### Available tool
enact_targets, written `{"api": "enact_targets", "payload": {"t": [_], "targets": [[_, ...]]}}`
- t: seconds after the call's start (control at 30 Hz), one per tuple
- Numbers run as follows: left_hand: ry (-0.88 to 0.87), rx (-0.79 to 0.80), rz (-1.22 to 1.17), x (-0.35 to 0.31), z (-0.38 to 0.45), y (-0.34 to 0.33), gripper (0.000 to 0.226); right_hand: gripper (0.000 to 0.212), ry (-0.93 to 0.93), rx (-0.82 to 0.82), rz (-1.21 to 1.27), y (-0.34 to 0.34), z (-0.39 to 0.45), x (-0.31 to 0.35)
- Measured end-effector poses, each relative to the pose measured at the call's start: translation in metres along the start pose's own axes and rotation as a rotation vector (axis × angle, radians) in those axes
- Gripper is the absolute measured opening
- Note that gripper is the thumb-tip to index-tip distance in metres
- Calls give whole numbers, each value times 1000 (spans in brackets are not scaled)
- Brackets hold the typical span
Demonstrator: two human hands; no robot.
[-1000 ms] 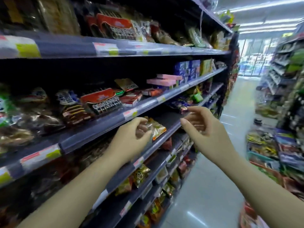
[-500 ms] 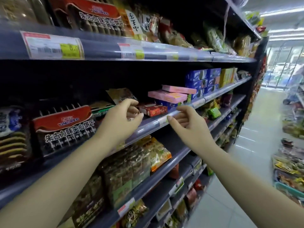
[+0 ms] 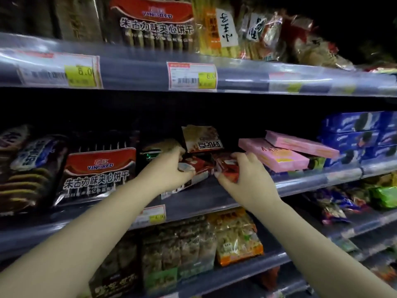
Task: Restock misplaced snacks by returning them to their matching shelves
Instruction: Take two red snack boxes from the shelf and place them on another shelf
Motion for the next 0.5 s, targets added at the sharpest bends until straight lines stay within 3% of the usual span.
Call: {"api": "enact_targets", "payload": {"t": [0.23,0.4,0.5], "targets": [[88,34,109,-5,-8,-9,59,47,173,60,-88,0,4,-12],[61,-187,254,-21,-15,7,51,46,211,46,35,11,2,-14],[47,-320,224,-34,-15,23,44,45,264,38,101,22,-5,-11]]}}
Point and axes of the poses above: each hand's wrist, its own z-axis towards the middle knuckle, its own y-axis out of the back of the hand, x = y × z, the point moved 3 cm from there along z, towards the middle knuckle, and after that the axes turned 14 degrees about -y, right-handed, at the moved point
